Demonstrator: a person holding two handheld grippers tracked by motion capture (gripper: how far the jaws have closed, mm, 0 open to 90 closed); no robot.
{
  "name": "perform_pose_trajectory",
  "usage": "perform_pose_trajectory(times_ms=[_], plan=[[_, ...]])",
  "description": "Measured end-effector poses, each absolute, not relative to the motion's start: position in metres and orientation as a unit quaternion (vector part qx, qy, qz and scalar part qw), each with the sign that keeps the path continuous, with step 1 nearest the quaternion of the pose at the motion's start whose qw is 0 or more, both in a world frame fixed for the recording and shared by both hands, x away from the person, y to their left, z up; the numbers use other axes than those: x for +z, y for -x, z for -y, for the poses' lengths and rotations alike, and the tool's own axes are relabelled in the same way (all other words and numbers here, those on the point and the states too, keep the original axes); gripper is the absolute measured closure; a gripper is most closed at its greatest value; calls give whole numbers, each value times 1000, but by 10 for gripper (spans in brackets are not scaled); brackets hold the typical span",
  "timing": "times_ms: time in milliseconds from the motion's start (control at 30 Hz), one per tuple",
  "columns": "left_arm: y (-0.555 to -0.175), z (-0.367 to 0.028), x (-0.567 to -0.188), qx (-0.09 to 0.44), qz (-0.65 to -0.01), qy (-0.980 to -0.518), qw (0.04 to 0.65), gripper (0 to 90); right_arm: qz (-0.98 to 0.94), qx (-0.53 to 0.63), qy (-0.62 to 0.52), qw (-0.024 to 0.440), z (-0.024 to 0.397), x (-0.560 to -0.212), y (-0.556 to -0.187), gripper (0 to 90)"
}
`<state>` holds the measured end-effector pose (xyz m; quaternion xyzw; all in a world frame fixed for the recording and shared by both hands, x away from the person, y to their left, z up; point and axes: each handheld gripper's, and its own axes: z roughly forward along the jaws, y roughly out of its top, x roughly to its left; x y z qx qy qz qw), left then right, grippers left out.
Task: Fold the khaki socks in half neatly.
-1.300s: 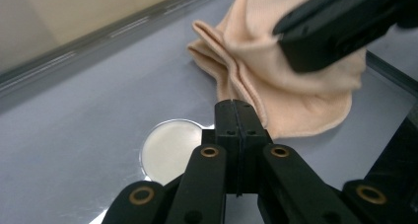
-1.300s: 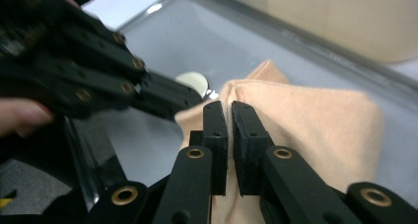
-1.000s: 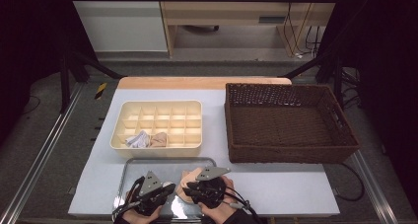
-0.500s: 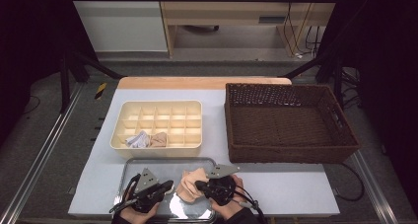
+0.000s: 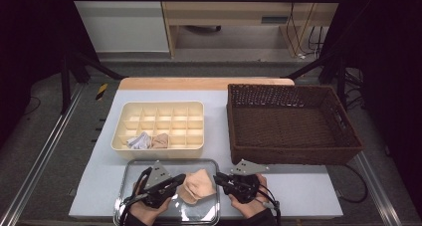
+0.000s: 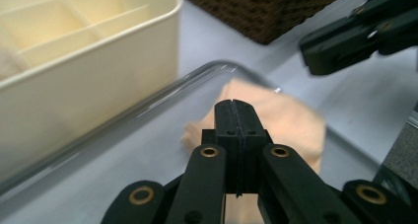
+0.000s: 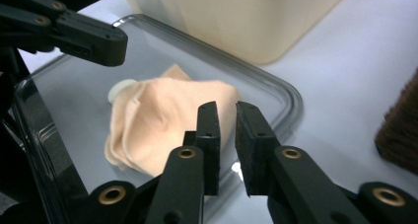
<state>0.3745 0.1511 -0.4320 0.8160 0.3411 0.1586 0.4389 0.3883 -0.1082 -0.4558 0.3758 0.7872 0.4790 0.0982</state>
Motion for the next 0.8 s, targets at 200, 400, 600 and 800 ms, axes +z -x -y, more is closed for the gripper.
perform_pose_trajectory(times_ms=[200, 400, 600, 800], plan=[[-385, -124, -440, 148, -327, -836, 414, 893, -789, 480, -374, 87, 101, -464, -387, 729], [-385, -136, -459, 138, -343, -845, 386, 893, -806, 450, -374, 88, 87, -477, -391, 655], [-385, -138, -466, 131, -346, -845, 387, 893, -810, 441, -377, 87, 85, -483, -392, 654], [-382, -133, -457, 138, -340, -832, 416, 892, -804, 452, -378, 82, 91, -476, -388, 689]])
